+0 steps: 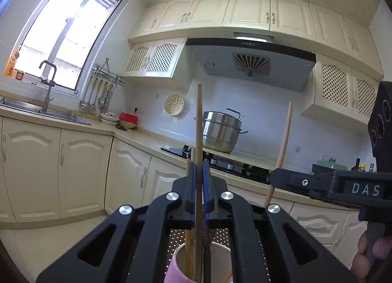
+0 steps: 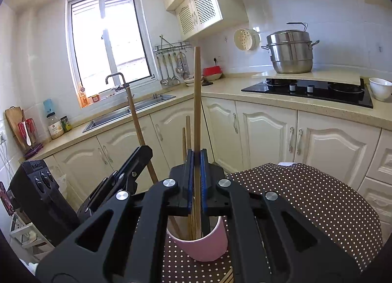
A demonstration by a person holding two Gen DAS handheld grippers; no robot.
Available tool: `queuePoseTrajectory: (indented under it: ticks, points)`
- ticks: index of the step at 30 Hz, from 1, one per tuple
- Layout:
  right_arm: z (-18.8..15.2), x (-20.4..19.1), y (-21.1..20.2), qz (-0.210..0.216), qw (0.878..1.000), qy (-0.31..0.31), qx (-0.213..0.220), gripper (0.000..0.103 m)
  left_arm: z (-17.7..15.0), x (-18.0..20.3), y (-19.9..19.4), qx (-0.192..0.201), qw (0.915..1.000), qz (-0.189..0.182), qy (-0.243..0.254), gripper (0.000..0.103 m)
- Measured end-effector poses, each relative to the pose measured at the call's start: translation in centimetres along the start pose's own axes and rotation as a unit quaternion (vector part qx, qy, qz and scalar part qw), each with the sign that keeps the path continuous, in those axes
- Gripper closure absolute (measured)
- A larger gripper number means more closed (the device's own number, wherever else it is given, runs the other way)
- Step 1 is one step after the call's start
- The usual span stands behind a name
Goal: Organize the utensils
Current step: 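Lower both chopsticks into the pink cup and open both grippers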
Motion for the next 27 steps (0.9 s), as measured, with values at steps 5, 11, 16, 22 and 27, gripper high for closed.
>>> queuePoseTrajectory:
  ticks: [5, 11, 16, 22, 27]
  points:
    - [-0.8, -0.1, -0.2, -0.005, 1.000, 0.003, -0.003, 0.097, -1.2, 0.1, -1.0, -0.033, 0.9992, -0.023, 0.007, 0.096]
    - [-1.6, -0.6, -0.3, -0.008, 1.000, 0.007, -0.006, 0.097, -1.0, -0.8, -2.2, -0.043, 0.9989, -0.016, 0.009, 0.061]
    - [-1.8, -0.9, -0.3, -0.010, 1.000, 0.011, -0.006, 0.097, -0.7, -1.6, -2.8, -0.059, 0.9980, 0.011, 0.018, 0.048]
    - [-2.7, -1.3, 0.1, -0.014, 1.000, 0.010, -0.012, 0.097, -1.1, -2.5, -3.5, -0.083, 0.9950, 0.041, 0.038, 0.043]
    - [-3.6, -1.3, 0.4, -0.018, 1.000, 0.014, -0.018, 0.097, -1.1, -2.9, -4.0, -0.090, 0.9934, 0.052, 0.049, 0.041]
Point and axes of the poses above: each gripper's, at about its wrist camera, not at the fingertips, and y roughly the way its jaws point, x to its right, z to its top, the point moved 9 cm from there along y, roughly the way its jaws point, and after that the axes turned 6 degrees about x, right-handed, at the moved point
